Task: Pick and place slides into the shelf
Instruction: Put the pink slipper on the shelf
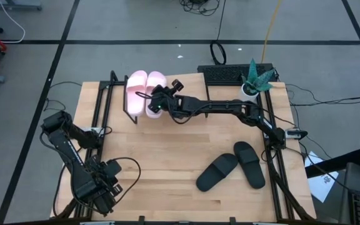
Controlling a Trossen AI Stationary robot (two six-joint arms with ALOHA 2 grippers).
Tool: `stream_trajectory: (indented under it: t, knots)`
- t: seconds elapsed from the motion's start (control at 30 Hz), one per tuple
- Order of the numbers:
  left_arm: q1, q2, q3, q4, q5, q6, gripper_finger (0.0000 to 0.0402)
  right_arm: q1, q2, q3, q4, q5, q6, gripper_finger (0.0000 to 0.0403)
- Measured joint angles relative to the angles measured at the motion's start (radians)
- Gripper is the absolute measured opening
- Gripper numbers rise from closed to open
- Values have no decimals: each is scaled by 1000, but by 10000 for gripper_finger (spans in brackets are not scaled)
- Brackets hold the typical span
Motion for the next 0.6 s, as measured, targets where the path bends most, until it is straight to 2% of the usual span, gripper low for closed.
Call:
stream_trajectory:
  t: [0.2, 0.4, 0.6]
  knots:
    - [0, 0, 0, 0, 0, 0, 172, -3, 1, -1, -8, -18, -1, 9]
    - [0, 0, 0, 0, 0, 3, 172, -21, 0, -1, -10, -137, 2, 12]
    - [0, 0, 0, 0, 0, 3, 172, -21, 0, -1, -14, -139, -3, 32]
